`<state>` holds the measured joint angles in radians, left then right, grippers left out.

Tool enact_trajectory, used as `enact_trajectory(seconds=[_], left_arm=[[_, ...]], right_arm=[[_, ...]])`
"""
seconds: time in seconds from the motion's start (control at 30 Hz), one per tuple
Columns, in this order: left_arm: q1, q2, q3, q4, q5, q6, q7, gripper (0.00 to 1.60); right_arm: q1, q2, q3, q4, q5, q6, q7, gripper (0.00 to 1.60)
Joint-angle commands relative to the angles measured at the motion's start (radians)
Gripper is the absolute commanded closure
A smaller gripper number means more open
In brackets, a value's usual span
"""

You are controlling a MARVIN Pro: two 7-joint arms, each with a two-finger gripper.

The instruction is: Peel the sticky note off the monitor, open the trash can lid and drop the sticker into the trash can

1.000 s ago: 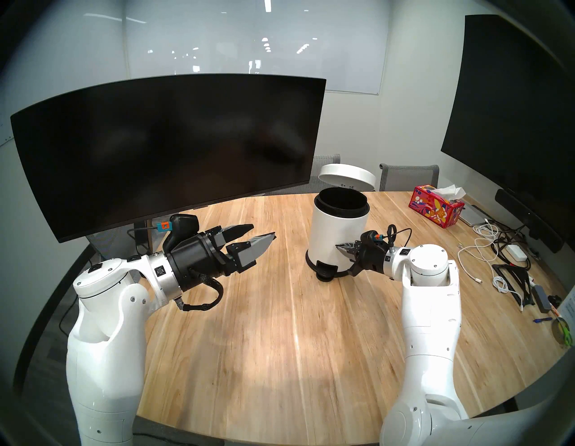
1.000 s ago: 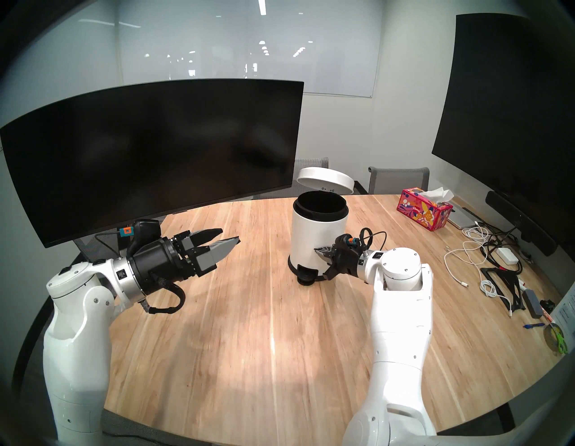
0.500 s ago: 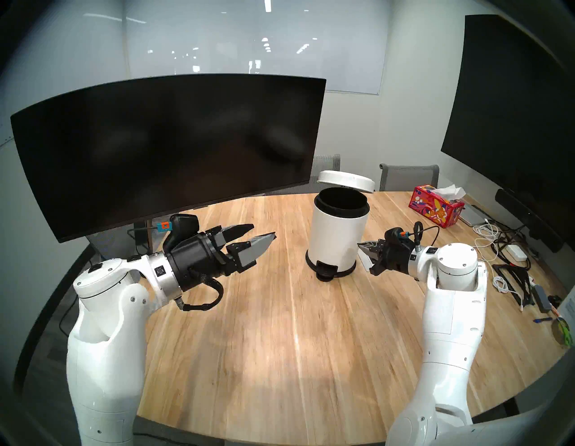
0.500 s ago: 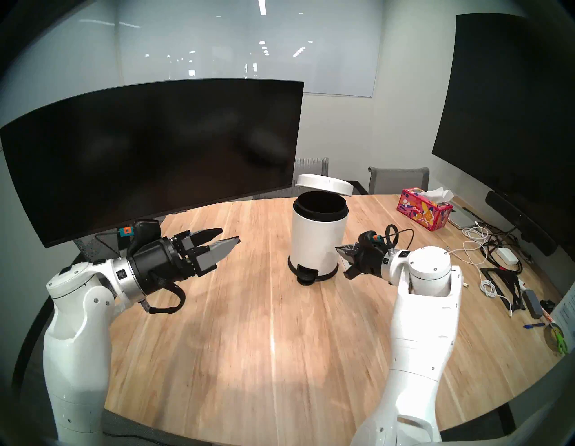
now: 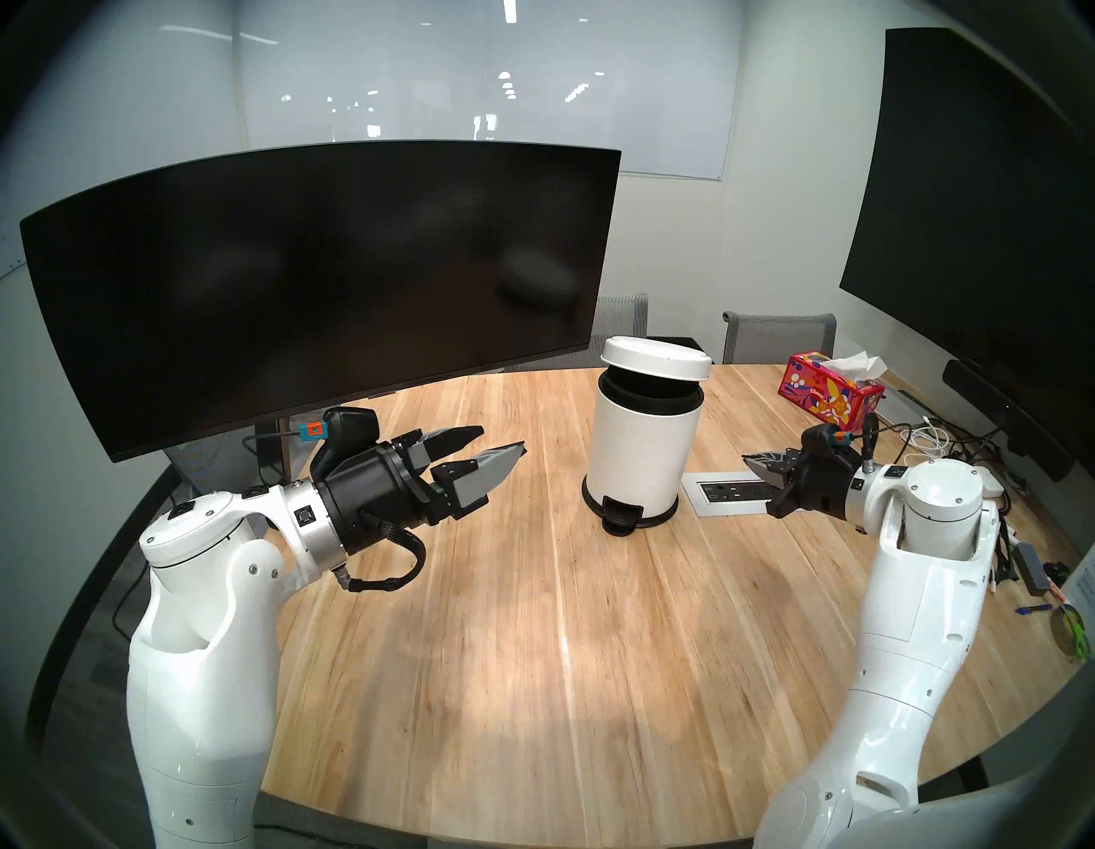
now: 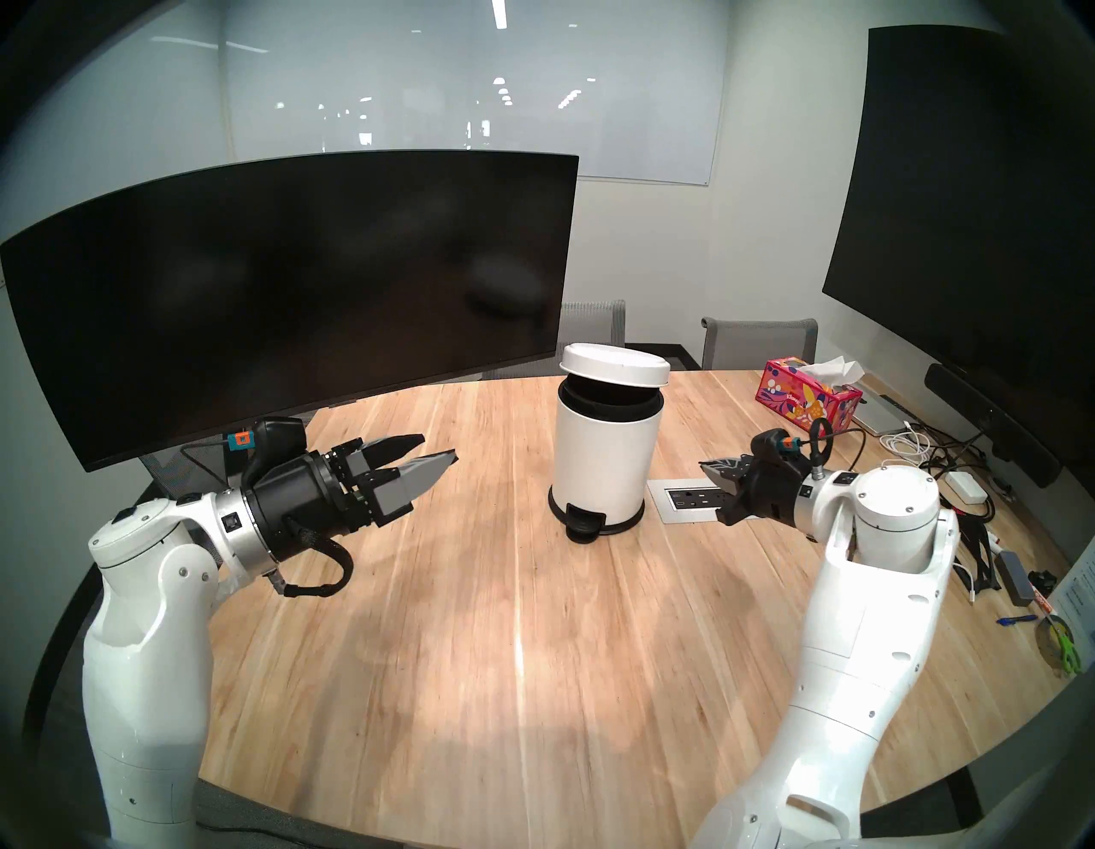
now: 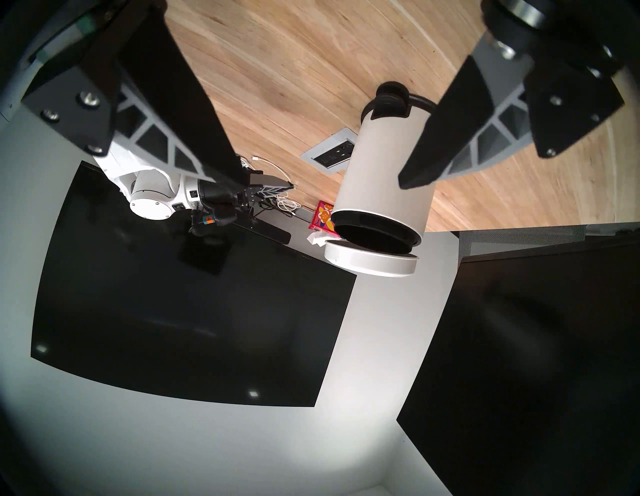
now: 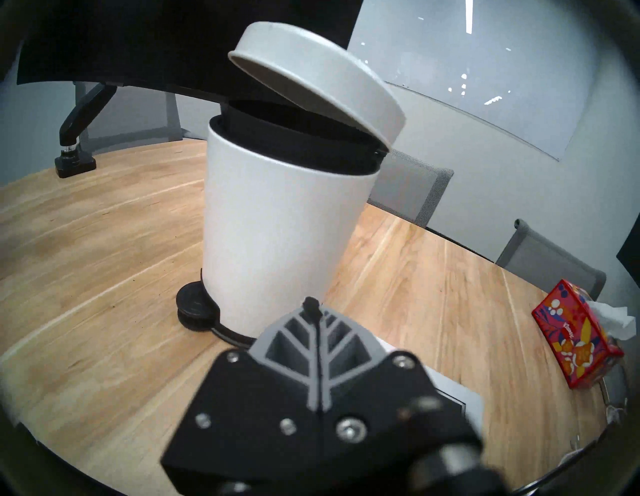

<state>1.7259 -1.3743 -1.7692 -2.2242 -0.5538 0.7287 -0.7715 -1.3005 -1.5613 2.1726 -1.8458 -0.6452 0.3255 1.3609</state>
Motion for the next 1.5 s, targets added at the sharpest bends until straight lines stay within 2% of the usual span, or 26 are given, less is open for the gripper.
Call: enact_trajectory(seconds=[0.0,0.07,0.23,0.43,0.67,0.7,0.83,0.87,0.93,0.97,1.1,1.27,1.3,1.33,1.47], left_arm=[[-0.003,-0.002,-0.001,-0.022,-0.001,-0.002,0.000,0.00],[-0.003,-0.002,-0.001,-0.023,-0.001,-0.002,0.000,0.00],[-0.003,-0.003,-0.002,-0.023,0.000,-0.002,0.000,0.00],[-0.003,-0.003,-0.002,-0.023,0.000,-0.002,0.000,0.00],[-0.003,-0.003,-0.002,-0.022,0.001,-0.002,-0.001,0.00],[-0.003,-0.003,-0.002,-0.022,0.001,-0.002,-0.001,0.00],[-0.004,-0.004,-0.002,-0.022,0.001,-0.002,-0.001,0.00],[-0.004,-0.004,-0.002,-0.022,0.001,-0.002,-0.002,0.00],[-0.004,-0.004,-0.002,-0.022,0.001,-0.002,-0.002,0.00],[-0.004,-0.004,-0.002,-0.022,0.001,-0.002,-0.002,0.00],[-0.003,-0.004,-0.002,-0.023,0.002,-0.002,-0.002,0.00],[-0.003,-0.005,-0.002,-0.023,0.002,-0.001,-0.002,0.00],[-0.003,-0.005,-0.002,-0.023,0.002,-0.001,-0.002,0.00],[-0.003,-0.005,-0.002,-0.023,0.002,-0.001,-0.002,0.00],[-0.003,-0.005,-0.002,-0.023,0.003,-0.001,-0.002,0.00]], right_arm=[[-0.001,0.030,0.061,-0.100,0.036,0.070,0.084,1.60],[-0.007,0.033,0.080,-0.112,0.052,0.085,0.121,1.60],[-0.029,0.053,0.094,-0.149,0.104,0.128,0.123,1.60],[-0.077,0.105,0.092,-0.171,0.183,0.166,0.122,1.60],[-0.116,0.149,0.075,-0.207,0.259,0.217,0.097,1.60],[-0.129,0.161,0.065,-0.210,0.282,0.226,0.070,1.60],[-0.144,0.186,0.050,-0.212,0.323,0.240,0.059,1.60],[-0.156,0.200,0.037,-0.216,0.351,0.241,0.032,1.60],[-0.155,0.205,0.037,-0.219,0.355,0.245,0.047,1.60],[-0.166,0.217,0.029,-0.220,0.376,0.250,0.022,1.60],[-0.177,0.244,0.026,-0.218,0.405,0.262,0.025,1.60],[-0.200,0.281,0.012,-0.216,0.458,0.274,-0.012,1.60],[-0.194,0.279,0.017,-0.214,0.449,0.274,0.008,1.60],[-0.206,0.293,0.009,-0.215,0.472,0.278,-0.017,1.60],[-0.210,0.305,0.008,-0.212,0.485,0.281,-0.016,1.60]])
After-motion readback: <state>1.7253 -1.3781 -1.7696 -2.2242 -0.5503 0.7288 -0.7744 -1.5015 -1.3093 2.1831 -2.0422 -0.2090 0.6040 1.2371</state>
